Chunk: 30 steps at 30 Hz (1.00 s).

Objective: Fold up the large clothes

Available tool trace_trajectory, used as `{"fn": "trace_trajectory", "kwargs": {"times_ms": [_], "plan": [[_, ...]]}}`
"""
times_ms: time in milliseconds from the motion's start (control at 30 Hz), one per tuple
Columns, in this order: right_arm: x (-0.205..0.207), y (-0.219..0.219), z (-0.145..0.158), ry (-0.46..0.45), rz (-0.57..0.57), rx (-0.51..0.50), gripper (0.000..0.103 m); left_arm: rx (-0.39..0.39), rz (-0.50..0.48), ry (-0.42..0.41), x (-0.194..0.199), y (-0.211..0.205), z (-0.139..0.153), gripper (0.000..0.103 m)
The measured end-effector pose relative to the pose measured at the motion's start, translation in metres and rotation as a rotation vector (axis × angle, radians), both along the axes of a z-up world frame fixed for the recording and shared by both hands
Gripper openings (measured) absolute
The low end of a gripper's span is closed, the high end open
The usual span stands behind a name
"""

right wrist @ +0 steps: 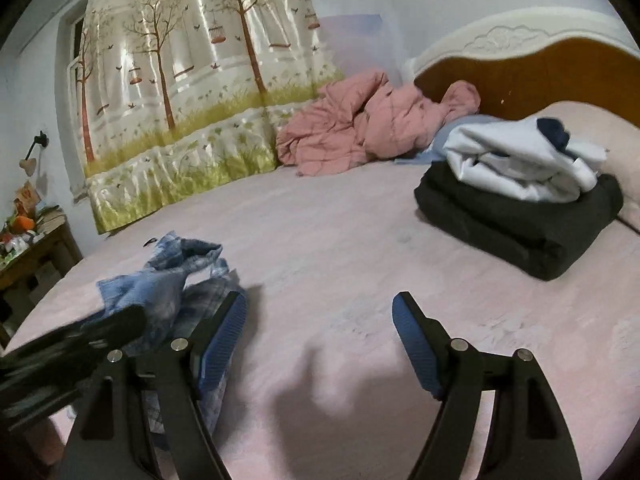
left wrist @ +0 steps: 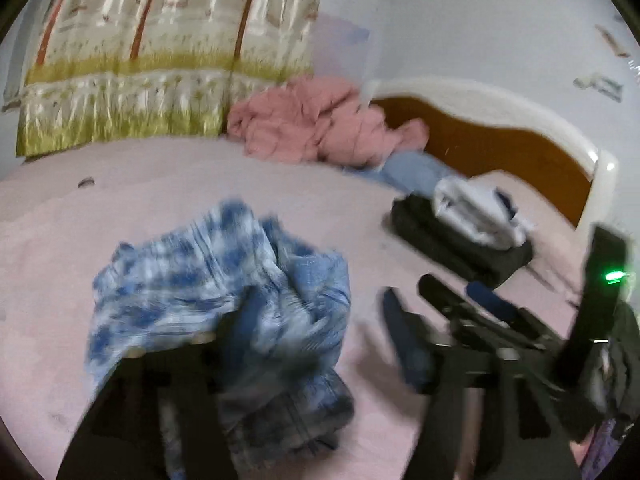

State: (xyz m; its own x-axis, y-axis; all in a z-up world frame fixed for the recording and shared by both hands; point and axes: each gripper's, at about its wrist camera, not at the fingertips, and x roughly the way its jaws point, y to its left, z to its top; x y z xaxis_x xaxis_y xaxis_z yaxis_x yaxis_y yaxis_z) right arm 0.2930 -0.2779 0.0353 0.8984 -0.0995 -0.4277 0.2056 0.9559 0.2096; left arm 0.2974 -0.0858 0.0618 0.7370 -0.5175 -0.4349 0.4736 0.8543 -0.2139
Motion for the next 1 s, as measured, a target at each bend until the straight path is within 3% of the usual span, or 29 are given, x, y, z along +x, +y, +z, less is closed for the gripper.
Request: {"fn": "trace_trajectory", "kwargs": {"times_ms": [133,267,333,400,567,600,633,667,767,833,1000], "plan": [[-0.008,0.004,0.009,-0.05,0.005,-0.015,0.077,-0.037,0.04,-0.018,-0.014,0.028,0.019,0.078],[-0.009,0.006,0.01,-0.069,0.177,0.103,0.077,-0.035,0.166,-0.047,-0.012,0.071,0.03,0.079],[-0.005,0.01,0.01,-0.077,0.299,0.166,0.077,-0.061,0.22,-0.002,-0.008,0.097,0.023,0.079],[0.003,0.016,0.01,-0.079,0.389,0.219,0.077,-0.071,0.194,0.045,-0.009,0.112,0.007,0.079],[0.037,0.036,0.005,-0.027,0.498,0.287,0.077,0.072,0.134,0.112,-0.017,0.106,-0.035,0.079],[0.041,0.039,0.001,-0.004,0.505,0.297,0.074,0.091,0.136,0.125,-0.015,0.105,-0.041,0.079],[0.043,0.041,-0.002,0.007,0.504,0.3,0.033,0.097,0.136,0.14,-0.014,0.104,-0.047,0.079],[0.041,0.043,-0.005,0.011,0.497,0.293,0.011,0.093,0.133,0.161,-0.012,0.106,-0.052,0.079],[0.023,0.046,-0.002,-0.031,0.436,0.191,0.01,0.086,0.168,0.191,-0.011,0.114,-0.057,0.079],[0.003,0.045,-0.003,-0.031,0.46,0.182,0.01,0.084,0.218,0.185,-0.014,0.122,-0.057,0.076],[0.002,0.05,-0.027,0.103,0.481,0.146,0.01,0.084,0.23,0.174,-0.025,0.127,-0.06,0.075]]}}
